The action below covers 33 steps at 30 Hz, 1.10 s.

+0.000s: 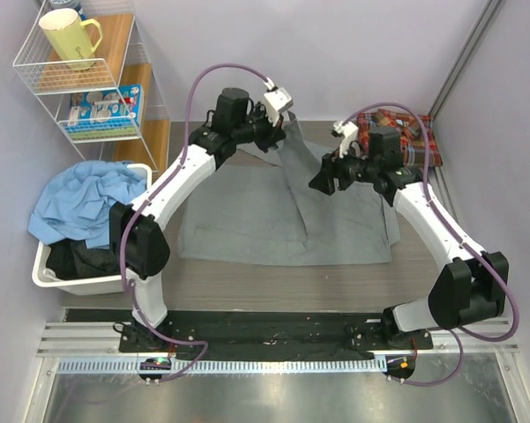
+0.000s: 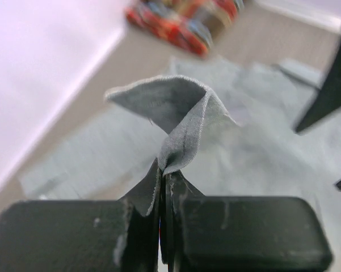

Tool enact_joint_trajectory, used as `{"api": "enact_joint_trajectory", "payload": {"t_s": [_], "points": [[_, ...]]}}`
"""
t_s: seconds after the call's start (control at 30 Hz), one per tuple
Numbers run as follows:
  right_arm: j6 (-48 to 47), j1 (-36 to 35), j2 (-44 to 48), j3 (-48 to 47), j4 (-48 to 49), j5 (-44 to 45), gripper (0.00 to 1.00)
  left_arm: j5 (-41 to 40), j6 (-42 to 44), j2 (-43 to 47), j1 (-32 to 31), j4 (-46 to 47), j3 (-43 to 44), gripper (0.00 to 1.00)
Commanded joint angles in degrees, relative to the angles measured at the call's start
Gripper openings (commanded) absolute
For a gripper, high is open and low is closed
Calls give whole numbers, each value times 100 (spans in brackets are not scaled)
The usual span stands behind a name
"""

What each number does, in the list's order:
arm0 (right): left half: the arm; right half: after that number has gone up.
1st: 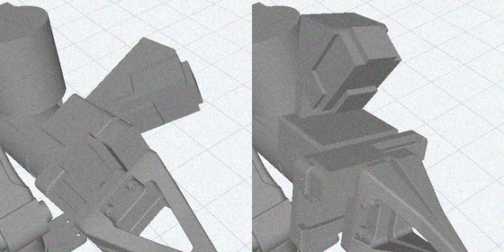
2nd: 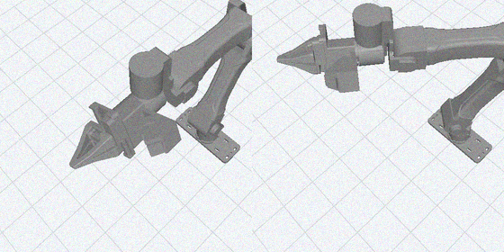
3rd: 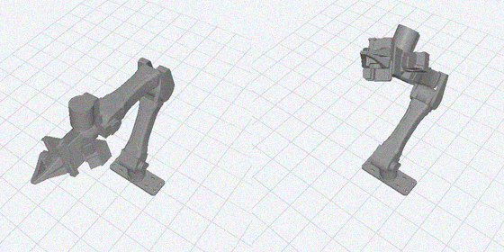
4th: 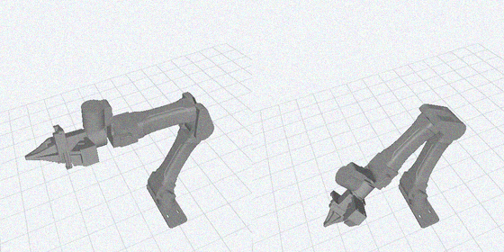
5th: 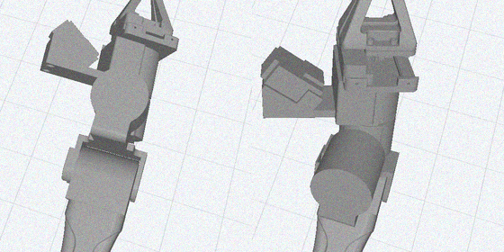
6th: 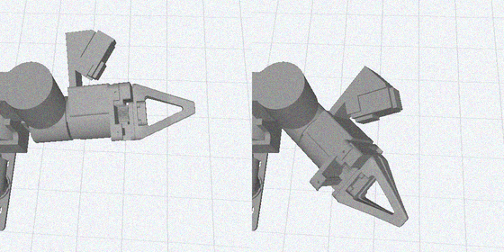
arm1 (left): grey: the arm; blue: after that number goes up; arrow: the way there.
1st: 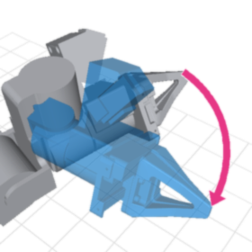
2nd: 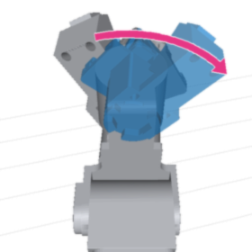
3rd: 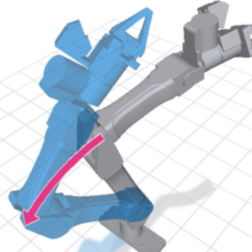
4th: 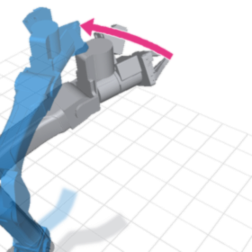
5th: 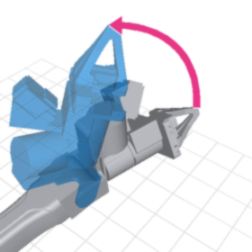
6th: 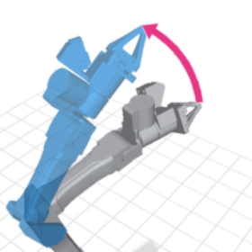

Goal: Fold and stack the long sleeve shirts
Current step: Fold the shirt

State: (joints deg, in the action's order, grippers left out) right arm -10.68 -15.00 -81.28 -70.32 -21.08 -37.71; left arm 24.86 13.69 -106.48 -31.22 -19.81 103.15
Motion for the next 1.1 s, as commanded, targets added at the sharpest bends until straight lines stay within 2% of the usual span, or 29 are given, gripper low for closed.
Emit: {"api": "enact_joint_trajectory", "payload": {"t_s": [0.0,0.07,0.17,0.23,0.27,0.33,0.37,0.47,0.63,0.67,0.77,0.93,1.07], "points": [[908,577,489,414,113,10,62,309,-217,-522,37,1091,845,0],[1041,709,744,712,104,1,58,309,-279,-881,37,1207,1215,0],[1366,771,1051,1195,113,10,42,282,-280,-1155,29,1488,1540,0],[1576,780,1131,1485,113,-17,38,387,-262,-1349,29,1734,1611,0],[1638,771,1175,1547,113,-17,32,449,-227,-1393,37,1805,1594,0],[1787,771,1202,1688,148,-104,26,528,-183,-1499,37,1937,1594,0],[1919,771,1228,1767,261,-131,22,520,-165,-1551,37,1946,1602,0],[2245,719,1237,2154,841,-17,16,274,-95,-1578,29,2139,1524,0],[1052,96,640,2225,860,791,11,133,-60,-1385,90,2438,1163,0],[493,-1,517,2207,851,1140,10,203,-34,-1350,99,2430,1120,0],[67,-239,51,2207,1088,1729,10,343,28,-1192,116,2377,891,0],[-83,-494,-642,2198,1712,2461,8,414,-103,-902,195,2386,417,0],[-171,-705,-1021,2199,1853,2839,8,580,-402,-770,301,2412,179,0]]}}
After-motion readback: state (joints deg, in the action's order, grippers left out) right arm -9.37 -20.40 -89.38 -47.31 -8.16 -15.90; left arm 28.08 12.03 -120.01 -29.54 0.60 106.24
